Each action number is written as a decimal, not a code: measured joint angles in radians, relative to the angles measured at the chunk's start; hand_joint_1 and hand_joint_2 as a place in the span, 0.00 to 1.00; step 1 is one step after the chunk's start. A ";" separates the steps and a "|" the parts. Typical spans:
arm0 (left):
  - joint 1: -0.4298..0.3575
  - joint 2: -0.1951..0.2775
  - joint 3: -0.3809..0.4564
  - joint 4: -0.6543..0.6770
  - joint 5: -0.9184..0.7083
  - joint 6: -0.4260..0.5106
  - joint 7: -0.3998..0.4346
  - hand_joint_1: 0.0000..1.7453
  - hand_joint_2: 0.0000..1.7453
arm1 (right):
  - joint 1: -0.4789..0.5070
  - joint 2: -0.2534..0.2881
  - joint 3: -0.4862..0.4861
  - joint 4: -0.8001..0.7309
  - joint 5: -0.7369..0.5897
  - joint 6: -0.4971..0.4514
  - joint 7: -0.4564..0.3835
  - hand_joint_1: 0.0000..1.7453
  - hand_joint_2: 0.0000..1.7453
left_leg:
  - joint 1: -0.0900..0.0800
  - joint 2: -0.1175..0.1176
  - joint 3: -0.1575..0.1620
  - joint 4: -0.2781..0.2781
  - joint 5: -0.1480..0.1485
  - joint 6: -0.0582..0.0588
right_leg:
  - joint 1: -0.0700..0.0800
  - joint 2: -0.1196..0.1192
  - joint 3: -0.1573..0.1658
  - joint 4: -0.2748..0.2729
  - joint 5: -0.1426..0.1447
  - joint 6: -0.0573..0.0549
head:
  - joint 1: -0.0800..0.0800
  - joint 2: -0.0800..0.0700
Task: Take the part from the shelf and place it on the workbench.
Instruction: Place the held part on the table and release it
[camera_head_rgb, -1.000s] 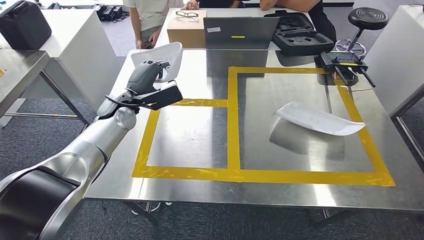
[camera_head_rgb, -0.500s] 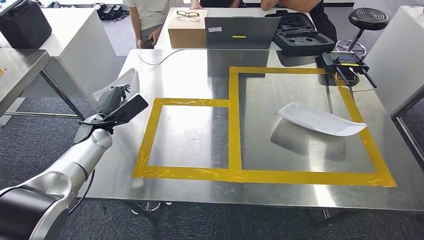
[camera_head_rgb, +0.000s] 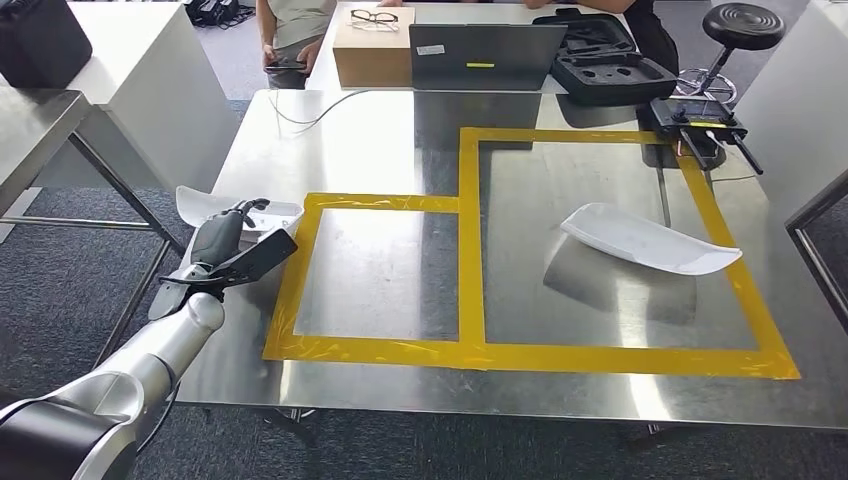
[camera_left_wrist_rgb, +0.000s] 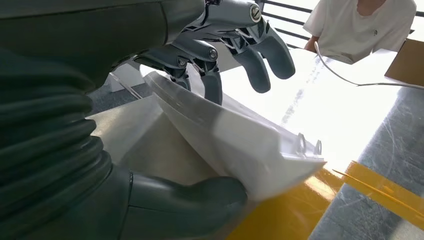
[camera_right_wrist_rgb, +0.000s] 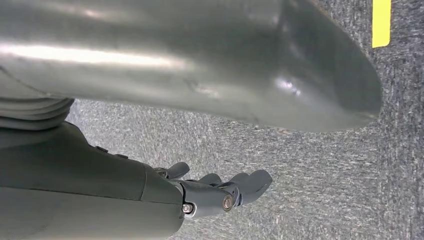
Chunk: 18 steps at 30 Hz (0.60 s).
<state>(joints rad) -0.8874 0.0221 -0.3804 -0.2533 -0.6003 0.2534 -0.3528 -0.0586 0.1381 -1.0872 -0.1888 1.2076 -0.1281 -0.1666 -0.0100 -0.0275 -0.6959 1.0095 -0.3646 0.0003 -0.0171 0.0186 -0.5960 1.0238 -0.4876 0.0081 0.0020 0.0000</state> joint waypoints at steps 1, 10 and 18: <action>-0.001 0.000 0.001 0.000 -0.005 0.004 0.001 0.00 0.00 | 0.000 0.000 0.000 0.000 0.002 0.001 0.002 0.00 0.00 | 0.000 0.000 -0.001 0.000 0.000 0.000 | 0.000 0.000 -0.001 0.000 0.000 0.000 | 0.000 0.000; -0.043 -0.022 0.002 -0.007 -0.062 0.016 -0.036 0.00 0.00 | 0.001 0.000 0.001 0.000 0.008 0.003 -0.002 0.00 0.00 | 0.002 0.001 0.003 -0.001 -0.001 0.000 | 0.000 0.000 0.003 0.000 -0.001 -0.001 | 0.000 0.000; -0.130 -0.053 0.000 -0.024 -0.132 0.021 -0.037 0.00 0.00 | -0.008 0.000 0.002 0.000 0.007 0.013 -0.008 0.00 0.00 | 0.002 0.001 0.004 -0.001 0.004 -0.002 | 0.002 0.000 0.004 0.000 0.004 0.000 | 0.000 0.000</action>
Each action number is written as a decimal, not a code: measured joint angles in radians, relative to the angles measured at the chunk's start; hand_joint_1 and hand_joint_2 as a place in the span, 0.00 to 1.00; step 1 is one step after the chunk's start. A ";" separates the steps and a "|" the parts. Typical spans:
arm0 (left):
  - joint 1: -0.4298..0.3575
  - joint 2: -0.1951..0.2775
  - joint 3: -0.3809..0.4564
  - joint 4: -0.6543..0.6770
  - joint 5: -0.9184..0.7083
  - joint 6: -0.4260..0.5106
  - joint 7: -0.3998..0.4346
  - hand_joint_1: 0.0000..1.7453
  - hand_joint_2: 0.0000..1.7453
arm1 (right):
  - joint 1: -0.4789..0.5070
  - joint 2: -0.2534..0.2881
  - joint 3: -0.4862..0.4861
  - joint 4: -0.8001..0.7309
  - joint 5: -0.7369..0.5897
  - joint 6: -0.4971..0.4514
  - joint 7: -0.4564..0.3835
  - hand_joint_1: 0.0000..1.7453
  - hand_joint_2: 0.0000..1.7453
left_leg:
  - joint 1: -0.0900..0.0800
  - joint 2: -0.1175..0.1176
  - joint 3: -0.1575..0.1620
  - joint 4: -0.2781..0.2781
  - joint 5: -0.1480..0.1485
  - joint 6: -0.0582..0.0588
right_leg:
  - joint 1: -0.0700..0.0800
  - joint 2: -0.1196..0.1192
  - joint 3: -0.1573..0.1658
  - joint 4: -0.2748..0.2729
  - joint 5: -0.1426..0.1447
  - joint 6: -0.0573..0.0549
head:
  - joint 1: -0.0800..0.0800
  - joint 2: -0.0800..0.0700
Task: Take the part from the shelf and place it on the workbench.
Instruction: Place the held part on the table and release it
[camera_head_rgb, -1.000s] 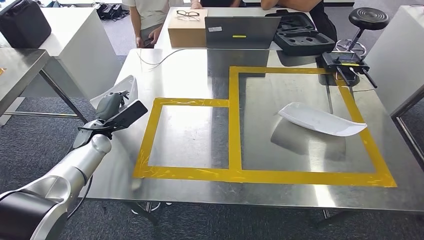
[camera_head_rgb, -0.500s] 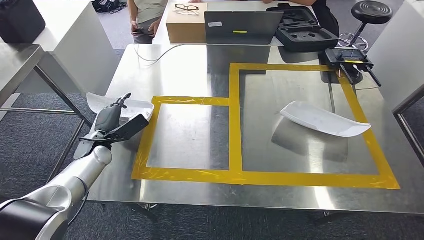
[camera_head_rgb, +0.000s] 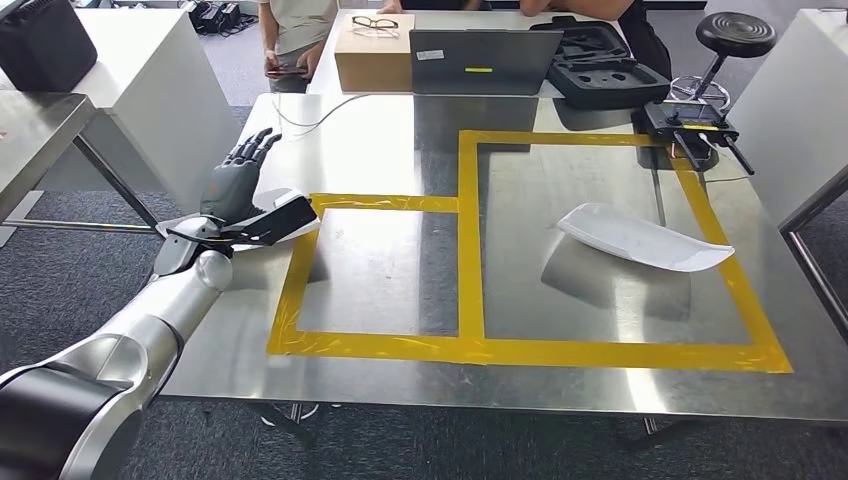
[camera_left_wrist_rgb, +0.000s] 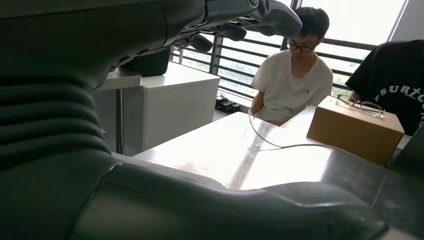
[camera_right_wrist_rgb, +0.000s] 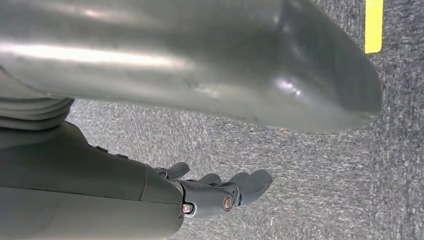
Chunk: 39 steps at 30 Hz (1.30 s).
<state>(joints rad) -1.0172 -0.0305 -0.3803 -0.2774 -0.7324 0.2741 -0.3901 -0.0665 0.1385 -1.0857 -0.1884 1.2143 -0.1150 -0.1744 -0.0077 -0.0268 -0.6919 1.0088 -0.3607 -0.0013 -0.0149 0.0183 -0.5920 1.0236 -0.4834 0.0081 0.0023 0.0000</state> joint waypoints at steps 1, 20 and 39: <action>-0.007 -0.004 0.000 -0.002 -0.010 0.003 0.000 0.00 0.00 | -0.001 0.000 0.000 0.000 0.000 0.000 0.000 0.00 0.00 | 0.000 0.000 0.000 0.000 0.000 0.000 | 0.000 0.000 0.000 0.000 0.000 0.000 | 0.000 0.000; -0.090 -0.052 -0.007 -0.020 -0.107 0.011 -0.008 0.00 0.00 | -0.004 0.000 0.000 0.000 -0.002 -0.001 0.001 0.00 0.00 | 0.000 0.000 0.004 0.001 0.003 0.002 | 0.000 0.000 0.004 0.000 0.003 0.003 | 0.000 0.000; -0.177 -0.290 -0.118 -0.124 -0.185 -0.094 -0.142 0.00 0.00 | -0.007 0.002 -0.007 0.000 -0.049 -0.017 -0.034 0.00 0.00 | -0.009 -0.001 0.000 0.019 -0.009 0.024 | -0.011 -0.001 0.011 -0.001 0.001 0.022 | 0.000 0.000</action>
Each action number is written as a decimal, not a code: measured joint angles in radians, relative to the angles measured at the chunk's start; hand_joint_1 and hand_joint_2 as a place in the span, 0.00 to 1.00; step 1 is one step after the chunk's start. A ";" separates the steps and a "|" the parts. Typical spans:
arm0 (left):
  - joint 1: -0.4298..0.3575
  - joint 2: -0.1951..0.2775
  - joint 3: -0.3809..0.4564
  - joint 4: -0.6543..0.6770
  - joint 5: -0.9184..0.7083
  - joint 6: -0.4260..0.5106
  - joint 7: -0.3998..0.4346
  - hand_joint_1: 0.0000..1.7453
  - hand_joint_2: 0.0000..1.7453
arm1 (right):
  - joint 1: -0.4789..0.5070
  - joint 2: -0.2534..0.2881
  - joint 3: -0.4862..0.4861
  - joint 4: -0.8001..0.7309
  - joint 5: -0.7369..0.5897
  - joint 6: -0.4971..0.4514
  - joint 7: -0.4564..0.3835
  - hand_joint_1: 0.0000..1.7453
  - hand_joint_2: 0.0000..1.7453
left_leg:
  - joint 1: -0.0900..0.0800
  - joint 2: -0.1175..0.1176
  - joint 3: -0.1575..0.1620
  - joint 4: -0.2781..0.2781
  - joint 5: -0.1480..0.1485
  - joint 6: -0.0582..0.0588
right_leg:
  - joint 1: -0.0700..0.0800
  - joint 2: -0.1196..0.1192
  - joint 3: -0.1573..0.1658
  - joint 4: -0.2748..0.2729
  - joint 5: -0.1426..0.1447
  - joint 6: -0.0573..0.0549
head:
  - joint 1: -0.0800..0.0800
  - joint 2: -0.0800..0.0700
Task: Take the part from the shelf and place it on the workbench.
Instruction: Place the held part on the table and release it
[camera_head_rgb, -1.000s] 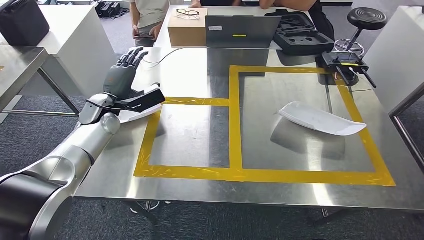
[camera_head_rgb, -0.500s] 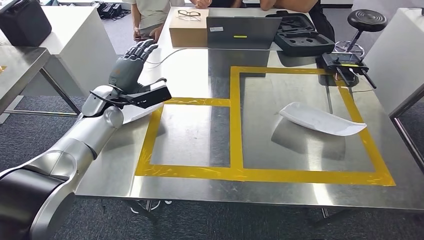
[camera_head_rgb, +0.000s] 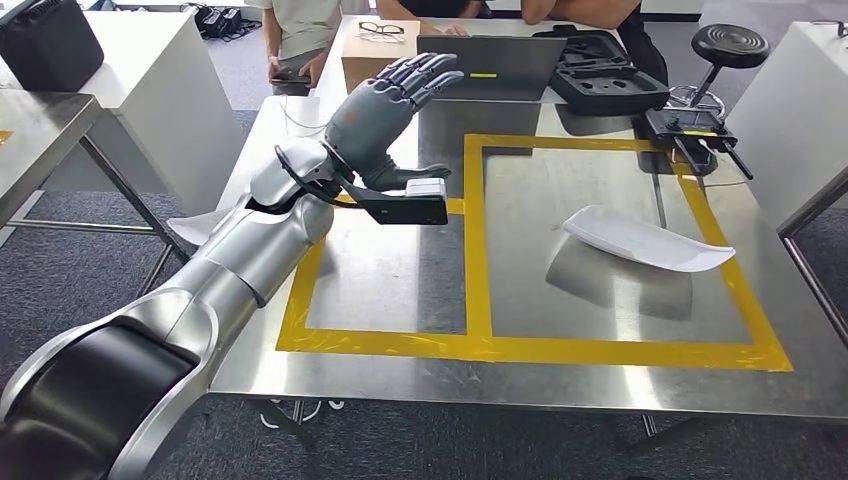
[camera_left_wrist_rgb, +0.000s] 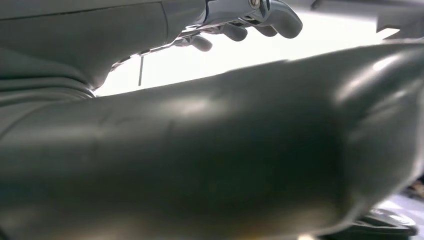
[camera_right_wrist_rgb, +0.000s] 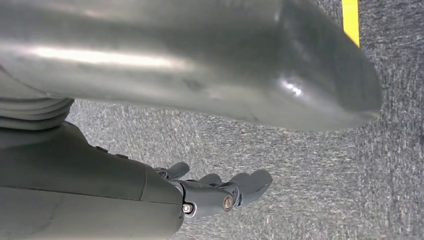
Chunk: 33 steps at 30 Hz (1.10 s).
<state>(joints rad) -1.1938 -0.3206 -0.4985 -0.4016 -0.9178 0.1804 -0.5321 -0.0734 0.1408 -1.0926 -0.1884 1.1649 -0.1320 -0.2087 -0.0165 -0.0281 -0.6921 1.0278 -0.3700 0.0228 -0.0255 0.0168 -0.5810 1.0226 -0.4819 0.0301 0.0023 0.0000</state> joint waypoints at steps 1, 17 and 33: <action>0.000 -0.006 -0.004 -0.006 0.005 -0.001 -0.001 0.00 0.00 | 0.000 0.000 -0.001 0.000 -0.002 0.000 0.000 0.00 0.00 | -0.001 0.000 0.001 0.000 0.000 0.003 | 0.000 0.000 0.001 -0.001 0.000 0.003 | 0.000 0.000; 0.001 -0.044 -0.101 -0.045 0.120 -0.011 0.019 0.00 0.00 | 0.000 0.002 -0.016 0.000 -0.014 -0.013 0.014 0.00 0.00 | 0.014 0.012 -0.039 0.009 0.040 -0.013 | -0.003 -0.012 0.030 0.026 -0.062 0.031 | 0.003 0.000; -0.013 -0.045 -0.190 -0.070 0.202 -0.008 0.052 0.00 0.00 | 0.003 0.005 -0.026 0.000 0.002 -0.009 0.017 0.00 0.00 | -0.005 0.023 0.103 0.017 -0.114 0.004 | 0.006 -0.020 -0.055 0.024 0.046 -0.023 | -0.010 0.000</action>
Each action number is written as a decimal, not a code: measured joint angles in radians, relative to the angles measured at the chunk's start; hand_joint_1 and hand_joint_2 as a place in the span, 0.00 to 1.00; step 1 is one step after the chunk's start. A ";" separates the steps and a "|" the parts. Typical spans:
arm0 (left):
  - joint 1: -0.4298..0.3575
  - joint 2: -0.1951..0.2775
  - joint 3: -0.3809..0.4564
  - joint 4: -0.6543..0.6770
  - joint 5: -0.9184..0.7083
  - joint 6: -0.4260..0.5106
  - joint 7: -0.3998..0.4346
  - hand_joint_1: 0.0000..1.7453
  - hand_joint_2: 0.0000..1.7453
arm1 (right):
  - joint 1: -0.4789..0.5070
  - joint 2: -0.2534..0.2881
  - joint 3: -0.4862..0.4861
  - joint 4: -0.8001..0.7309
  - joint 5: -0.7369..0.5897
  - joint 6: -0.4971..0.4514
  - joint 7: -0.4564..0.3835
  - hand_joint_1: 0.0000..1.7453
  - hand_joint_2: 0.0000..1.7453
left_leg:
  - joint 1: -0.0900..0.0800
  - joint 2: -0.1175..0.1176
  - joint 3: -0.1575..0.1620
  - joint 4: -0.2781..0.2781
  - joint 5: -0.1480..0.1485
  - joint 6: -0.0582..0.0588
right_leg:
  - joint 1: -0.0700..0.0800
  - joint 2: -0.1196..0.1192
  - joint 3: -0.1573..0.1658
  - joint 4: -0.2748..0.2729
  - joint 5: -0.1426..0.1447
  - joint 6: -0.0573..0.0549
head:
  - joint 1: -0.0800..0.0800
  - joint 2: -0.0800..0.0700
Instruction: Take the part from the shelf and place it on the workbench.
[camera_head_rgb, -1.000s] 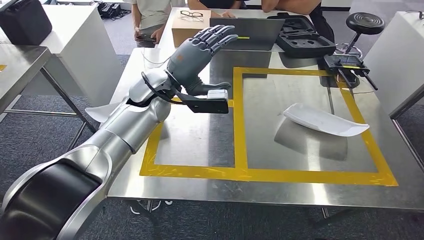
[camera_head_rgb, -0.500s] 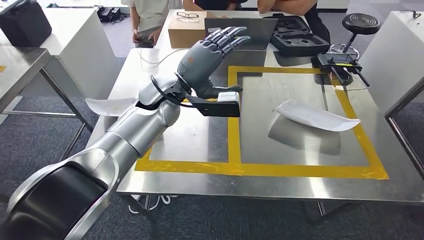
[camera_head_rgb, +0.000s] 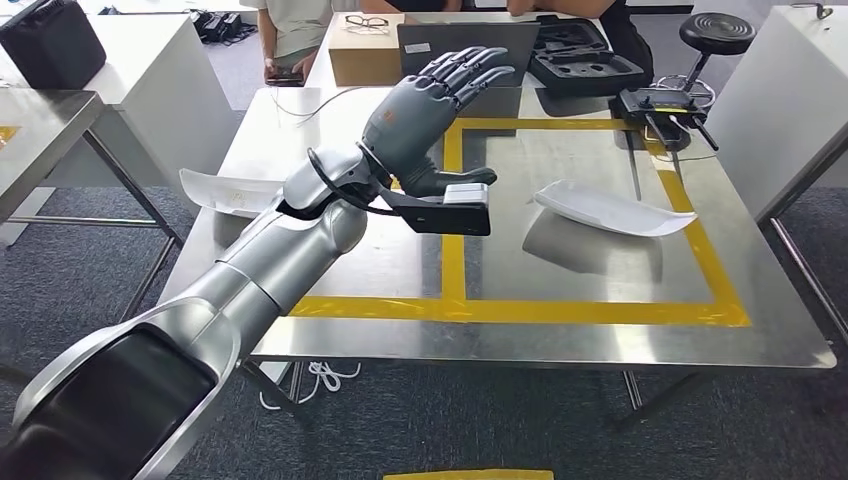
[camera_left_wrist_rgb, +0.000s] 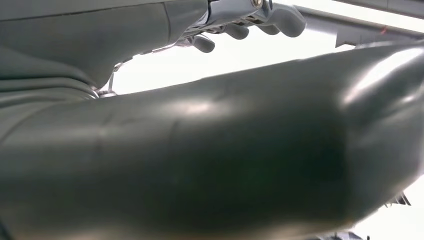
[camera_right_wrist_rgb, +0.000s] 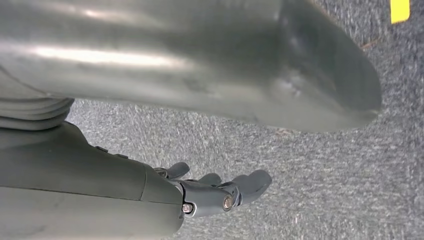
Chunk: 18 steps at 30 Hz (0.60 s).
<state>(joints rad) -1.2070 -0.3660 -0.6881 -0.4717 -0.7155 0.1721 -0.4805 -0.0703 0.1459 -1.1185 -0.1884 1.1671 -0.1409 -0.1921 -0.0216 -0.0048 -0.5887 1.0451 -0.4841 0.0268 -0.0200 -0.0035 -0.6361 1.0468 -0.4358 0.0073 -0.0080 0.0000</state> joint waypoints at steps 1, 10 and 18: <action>-0.003 0.000 -0.004 0.000 0.002 0.000 0.001 0.00 0.00 | 0.000 -0.001 0.000 0.000 0.001 0.001 -0.001 0.00 0.00 | -0.003 0.000 0.002 -0.006 0.010 0.003 | -0.001 0.000 0.001 -0.004 0.005 0.008 | -0.002 0.000; -0.002 -0.004 -0.017 0.012 0.012 0.001 0.003 0.00 0.00 | 0.000 -0.018 0.002 0.000 0.041 0.005 0.005 0.00 0.00 | 0.015 0.005 -0.058 -0.032 0.087 0.011 | -0.006 0.003 -0.056 0.216 -0.145 0.042 | 0.005 0.000; -0.003 -0.002 -0.017 0.024 0.010 0.001 0.018 0.00 0.00 | -0.004 -0.024 0.014 0.000 0.060 0.003 0.035 0.00 0.00 | 0.014 0.003 -0.099 -0.005 0.110 -0.030 | -0.002 0.004 0.067 0.001 -0.065 0.000 | 0.004 0.000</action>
<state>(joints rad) -1.2105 -0.3685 -0.7046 -0.4480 -0.7052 0.1734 -0.4623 -0.0747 0.1222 -1.1041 -0.1884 1.2266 -0.1383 -0.1570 -0.0081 -0.0017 -0.6880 1.0401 -0.3744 -0.0034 -0.0223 0.0009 -0.5691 1.0478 -0.5011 0.0070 -0.0041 0.0000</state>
